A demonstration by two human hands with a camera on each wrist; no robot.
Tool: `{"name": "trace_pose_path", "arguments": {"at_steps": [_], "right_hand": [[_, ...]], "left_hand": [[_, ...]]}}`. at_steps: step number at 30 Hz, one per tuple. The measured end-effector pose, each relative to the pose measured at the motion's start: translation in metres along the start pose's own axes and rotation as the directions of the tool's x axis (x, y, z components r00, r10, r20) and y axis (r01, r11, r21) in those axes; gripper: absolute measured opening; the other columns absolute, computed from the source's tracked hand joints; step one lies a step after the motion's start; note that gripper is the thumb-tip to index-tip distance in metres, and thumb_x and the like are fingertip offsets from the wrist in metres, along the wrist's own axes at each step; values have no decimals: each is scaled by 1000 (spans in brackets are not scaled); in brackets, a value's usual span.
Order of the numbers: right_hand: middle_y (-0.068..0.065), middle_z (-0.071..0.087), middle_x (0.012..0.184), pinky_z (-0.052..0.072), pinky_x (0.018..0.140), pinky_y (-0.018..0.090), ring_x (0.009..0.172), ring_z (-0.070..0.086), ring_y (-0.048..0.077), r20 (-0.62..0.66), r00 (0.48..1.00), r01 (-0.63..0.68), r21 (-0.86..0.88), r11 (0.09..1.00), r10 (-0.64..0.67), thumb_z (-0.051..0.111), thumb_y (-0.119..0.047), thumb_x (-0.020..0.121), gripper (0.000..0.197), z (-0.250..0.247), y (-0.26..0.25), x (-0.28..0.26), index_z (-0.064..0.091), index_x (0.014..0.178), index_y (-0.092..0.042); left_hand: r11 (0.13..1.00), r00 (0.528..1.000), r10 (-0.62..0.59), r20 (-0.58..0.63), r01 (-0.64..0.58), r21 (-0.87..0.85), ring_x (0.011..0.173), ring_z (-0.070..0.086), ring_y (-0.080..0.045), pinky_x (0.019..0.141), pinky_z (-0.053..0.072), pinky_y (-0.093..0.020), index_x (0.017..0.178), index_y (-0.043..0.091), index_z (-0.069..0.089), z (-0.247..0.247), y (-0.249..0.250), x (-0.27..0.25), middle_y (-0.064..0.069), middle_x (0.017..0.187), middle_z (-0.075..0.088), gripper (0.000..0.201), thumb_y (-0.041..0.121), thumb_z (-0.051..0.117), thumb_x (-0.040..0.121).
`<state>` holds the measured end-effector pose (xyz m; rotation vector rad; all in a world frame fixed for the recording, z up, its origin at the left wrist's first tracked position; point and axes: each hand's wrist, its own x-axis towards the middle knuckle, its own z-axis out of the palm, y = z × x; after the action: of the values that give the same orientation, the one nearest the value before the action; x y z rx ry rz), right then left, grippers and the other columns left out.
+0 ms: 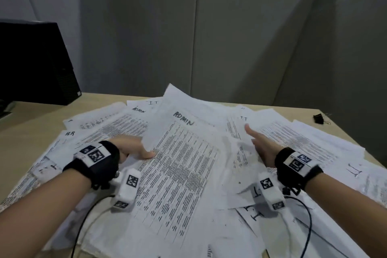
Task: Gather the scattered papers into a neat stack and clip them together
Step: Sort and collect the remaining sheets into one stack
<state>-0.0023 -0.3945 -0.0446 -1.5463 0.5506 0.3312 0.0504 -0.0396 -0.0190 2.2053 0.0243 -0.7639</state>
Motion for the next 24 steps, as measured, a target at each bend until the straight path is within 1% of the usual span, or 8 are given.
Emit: {"name": "trace_pose_path", "arguments": {"at_steps": [6, 10, 13, 15, 18, 20, 22, 24], "right_hand": [[22, 53, 94, 44, 86, 46, 86, 50, 32, -72, 993, 66, -272, 960, -89, 44, 6, 90, 22, 12, 17, 9, 48, 111, 9], [14, 56, 78, 44, 71, 35, 69, 51, 24, 18, 999, 53, -220, 974, -51, 47, 6, 90, 21, 21, 31, -10, 49, 111, 7], [8, 71, 68, 56, 56, 26, 58, 68, 19, 117, 993, 31, -70, 997, -22, 45, 5, 92, 18, 28, 39, -27, 62, 90, 0], [8, 70, 59, 53, 46, 22, 50, 68, 17, 145, 989, -17, 34, 999, 12, 39, -4, 95, 26, 31, 42, -32, 61, 82, 0], [14, 73, 71, 56, 50, 28, 60, 71, 23, 120, 993, -38, 281, 959, 4, 32, -31, 100, 43, 28, 41, -31, 60, 94, 0], [18, 73, 91, 59, 59, 36, 75, 72, 28, 84, 996, 0, 400, 917, -37, 31, -49, 95, 56, 22, 39, -28, 62, 106, -4], [17, 71, 102, 59, 71, 42, 83, 71, 30, 90, 994, 27, 385, 923, -67, 42, -49, 91, 50, 17, 36, -29, 65, 110, -9], [11, 72, 88, 59, 70, 39, 73, 70, 25, 119, 988, 61, 274, 960, -96, 57, -33, 87, 30, 19, 31, -34, 64, 102, -8]], "left_hand": [[974, 996, 38, 84, -18, -226, 124, 46, -34, 109, 34, -41, 136, -2, 38, 10, 12, 7, -15, 123, 56, 43, 1, 46, 94], [827, 999, 2, 41, 21, -562, 123, 50, -35, 105, 37, -52, 132, -1, 47, 4, 0, 26, -21, 126, 58, 41, -2, 48, 91], [780, 997, 47, 65, 5, -626, 92, 69, -30, 78, 56, -42, 111, -2, 56, 15, 4, 29, -21, 97, 70, 22, -4, 42, 94], [811, 995, 49, 91, 14, -585, 84, 68, -30, 87, 53, -44, 120, -3, 53, 25, 6, 32, -21, 105, 68, 29, -6, 45, 92], [871, 990, 46, 133, 25, -490, 86, 68, -29, 85, 53, -40, 130, -3, 48, 34, 5, 29, -18, 101, 69, 42, -11, 48, 89], [885, 990, 86, 115, -23, -465, 114, 57, -31, 99, 45, -40, 135, 0, 43, 38, 6, 28, -20, 123, 60, 49, -14, 46, 88], [858, 982, 150, 112, -73, -509, 121, 49, -31, 108, 34, -40, 138, 4, 39, 42, 5, 29, -19, 126, 56, 56, -18, 45, 87], [842, 970, 216, 115, -125, -525, 101, 57, -24, 99, 42, -35, 135, 3, 41, 48, 8, 26, -12, 105, 63, 54, -17, 48, 86]]}}
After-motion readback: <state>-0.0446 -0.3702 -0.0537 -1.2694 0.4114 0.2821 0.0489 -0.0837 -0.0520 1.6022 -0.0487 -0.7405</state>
